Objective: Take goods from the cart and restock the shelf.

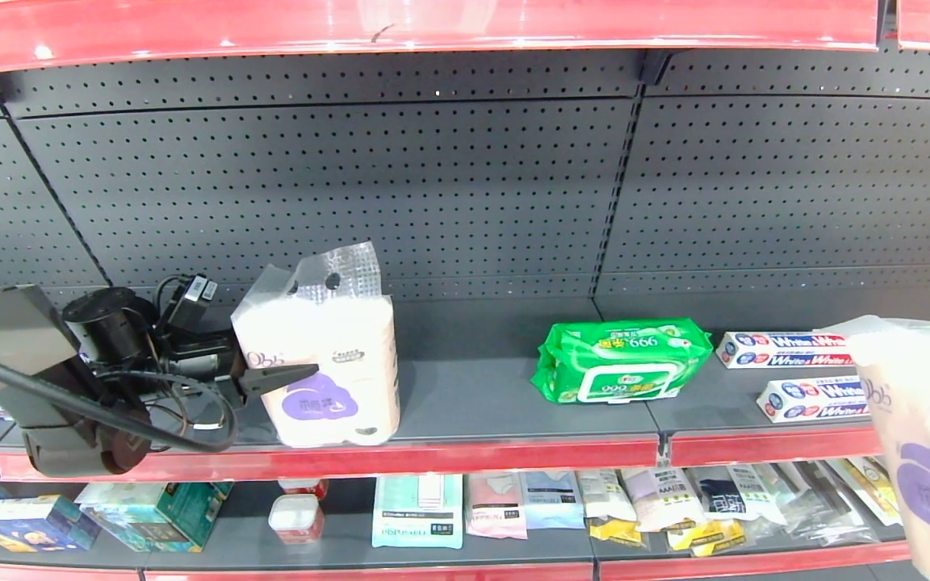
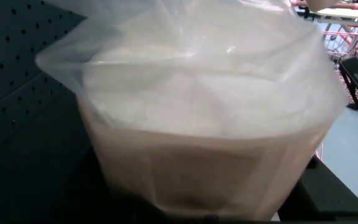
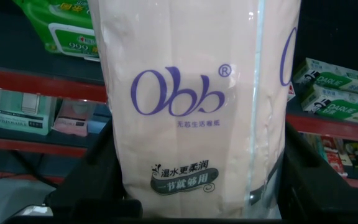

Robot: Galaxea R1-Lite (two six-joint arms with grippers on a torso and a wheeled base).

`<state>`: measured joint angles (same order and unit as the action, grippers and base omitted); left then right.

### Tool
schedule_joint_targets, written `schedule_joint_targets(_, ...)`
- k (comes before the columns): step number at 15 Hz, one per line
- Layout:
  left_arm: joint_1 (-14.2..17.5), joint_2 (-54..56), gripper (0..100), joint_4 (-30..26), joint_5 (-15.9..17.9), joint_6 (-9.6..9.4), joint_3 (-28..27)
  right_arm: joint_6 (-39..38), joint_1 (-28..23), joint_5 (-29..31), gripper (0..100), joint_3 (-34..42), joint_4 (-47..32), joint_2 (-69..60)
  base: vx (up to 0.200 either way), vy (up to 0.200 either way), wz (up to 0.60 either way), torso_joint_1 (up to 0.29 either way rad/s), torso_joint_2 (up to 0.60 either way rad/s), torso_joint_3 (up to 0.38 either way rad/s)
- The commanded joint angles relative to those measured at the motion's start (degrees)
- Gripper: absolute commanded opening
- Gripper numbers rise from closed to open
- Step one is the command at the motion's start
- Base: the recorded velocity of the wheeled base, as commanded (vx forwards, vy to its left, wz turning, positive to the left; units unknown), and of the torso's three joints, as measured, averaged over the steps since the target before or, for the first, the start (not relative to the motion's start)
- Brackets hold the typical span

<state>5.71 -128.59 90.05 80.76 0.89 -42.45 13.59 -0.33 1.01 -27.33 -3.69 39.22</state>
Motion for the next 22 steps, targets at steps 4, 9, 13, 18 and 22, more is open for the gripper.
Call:
schedule_joint_targets(4,-0.08,0.71,0,-0.05,0.1,-0.01,0.52,0.03,-0.02,0.04,0,0.0,0.0,-0.37,0.0,0.0,0.0,0.0,0.0,0.0)
schedule_joint_targets(9,0.01,0.71,100,-0.05,0.1,0.34,0.52,0.03,-0.02,0.04,0,-0.09,0.0,-0.46,0.0,0.0,0.0,0.0,0.0,0.0)
schedule_joint_targets(13,0.36,2.02,100,-0.05,-3.16,0.16,0.35,0.03,-0.02,0.04,0,0.35,-0.09,-0.81,0.0,0.0,0.0,0.0,0.0,0.0)
schedule_joint_targets(18,2.2,5.19,100,-0.05,-4.65,0.52,0.52,0.03,0.07,0.04,0,0.52,-0.09,-0.81,0.0,0.0,0.0,0.0,0.0,0.0)
schedule_joint_targets(22,2.29,9.76,100,-0.05,-4.65,4.65,0.61,0.21,0.07,-0.05,0,1.49,-0.09,-1.42,0.0,0.0,0.0,0.0,0.0,0.0)
